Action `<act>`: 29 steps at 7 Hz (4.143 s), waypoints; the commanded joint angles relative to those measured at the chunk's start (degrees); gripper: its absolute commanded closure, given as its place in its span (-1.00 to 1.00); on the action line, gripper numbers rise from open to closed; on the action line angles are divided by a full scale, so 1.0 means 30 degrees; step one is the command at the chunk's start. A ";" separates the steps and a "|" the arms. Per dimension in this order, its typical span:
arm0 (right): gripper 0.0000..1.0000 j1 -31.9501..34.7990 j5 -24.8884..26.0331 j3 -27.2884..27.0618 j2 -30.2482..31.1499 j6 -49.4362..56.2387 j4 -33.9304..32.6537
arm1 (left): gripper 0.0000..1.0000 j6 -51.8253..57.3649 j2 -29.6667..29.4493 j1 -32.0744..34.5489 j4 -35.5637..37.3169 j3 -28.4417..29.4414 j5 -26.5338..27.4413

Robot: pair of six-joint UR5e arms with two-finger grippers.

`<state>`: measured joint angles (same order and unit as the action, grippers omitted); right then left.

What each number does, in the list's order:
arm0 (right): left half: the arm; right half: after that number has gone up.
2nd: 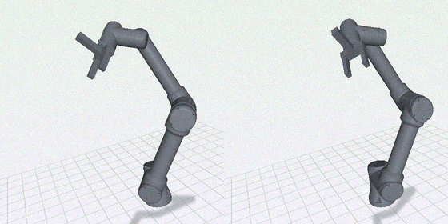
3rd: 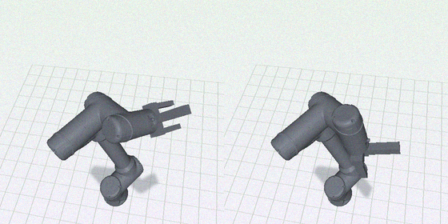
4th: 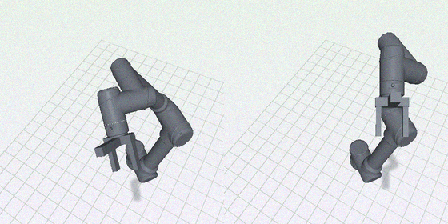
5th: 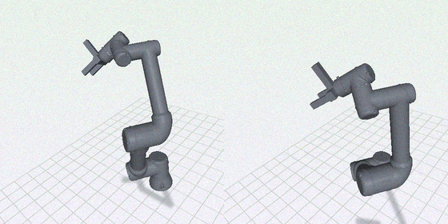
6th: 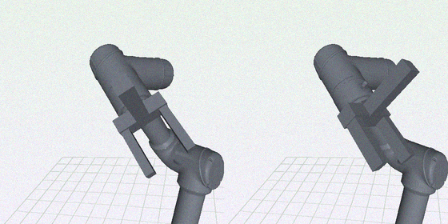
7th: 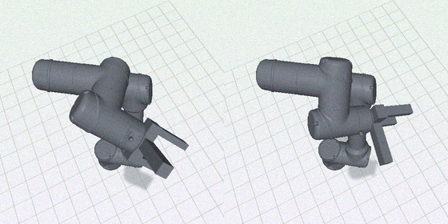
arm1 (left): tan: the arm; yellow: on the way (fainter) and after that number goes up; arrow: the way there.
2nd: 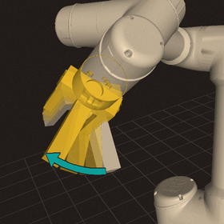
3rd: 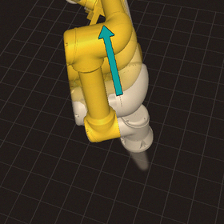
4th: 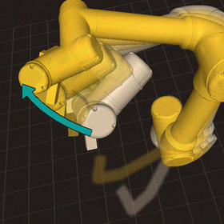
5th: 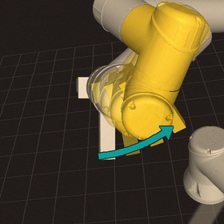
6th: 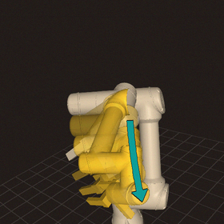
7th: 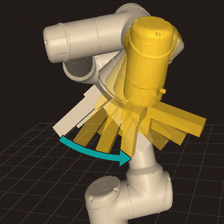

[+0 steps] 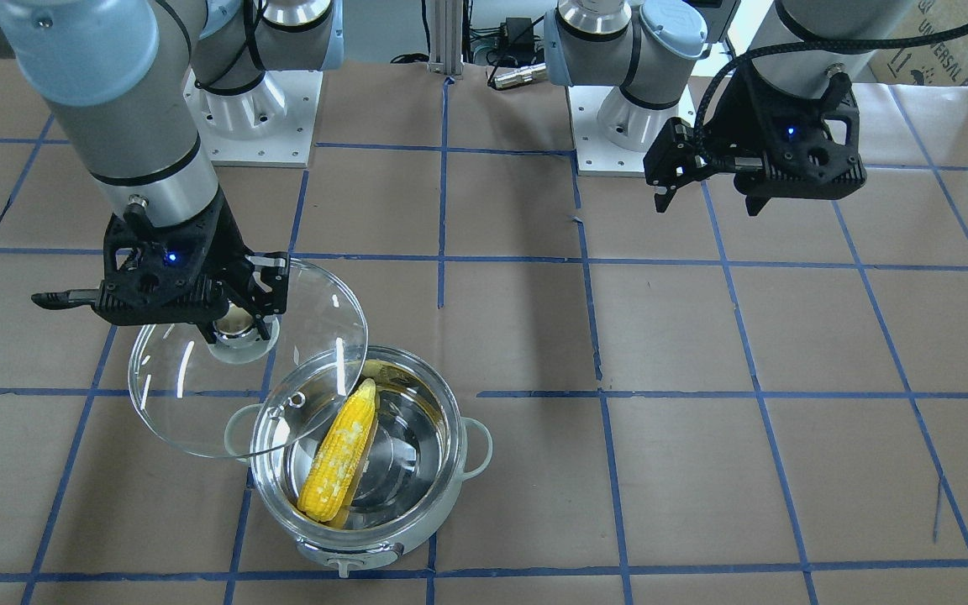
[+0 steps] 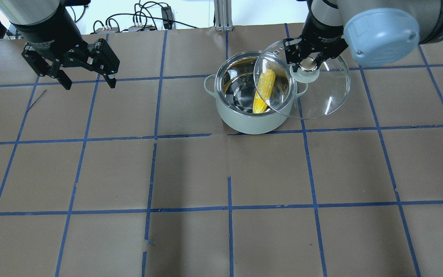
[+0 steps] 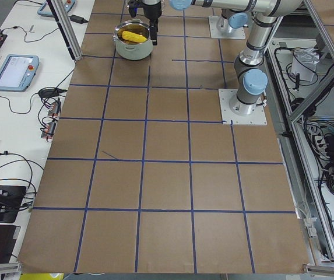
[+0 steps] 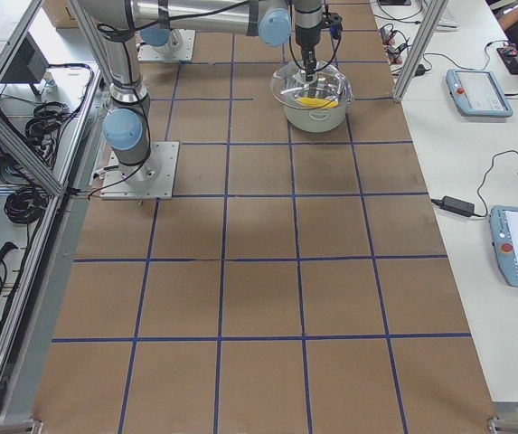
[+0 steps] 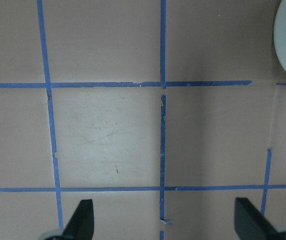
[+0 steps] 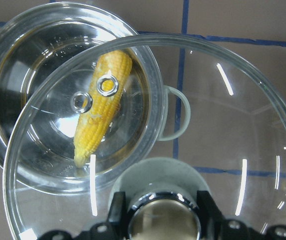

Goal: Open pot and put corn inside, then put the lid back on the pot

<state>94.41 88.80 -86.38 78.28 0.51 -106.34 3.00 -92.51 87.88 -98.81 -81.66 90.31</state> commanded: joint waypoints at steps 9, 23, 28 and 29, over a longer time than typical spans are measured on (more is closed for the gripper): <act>0.66 0.2515 0.0077 0.1899 -0.4176 -0.1782 -0.1964 | -1.00 -0.0649 0.0041 0.0121 0.0274 -0.0200 0.0043; 0.68 0.2867 0.0722 0.2602 -0.5057 -0.1606 -0.3722 | -1.00 -0.0649 -0.0131 0.0121 0.0359 -0.0143 0.0015; 0.67 0.2837 0.0751 0.2016 -0.5086 -0.1606 -0.3634 | -1.00 -0.0649 -0.0102 0.0121 0.0359 -0.0172 -0.0015; 0.67 0.2837 0.0751 0.2016 -0.5057 -0.1577 -0.3634 | -1.00 -0.0649 -0.0043 0.0121 0.0330 -0.0230 -0.0015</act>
<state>102.93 91.05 -80.24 63.06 -4.29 -117.26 1.06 -92.80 88.24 -97.75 -82.21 90.22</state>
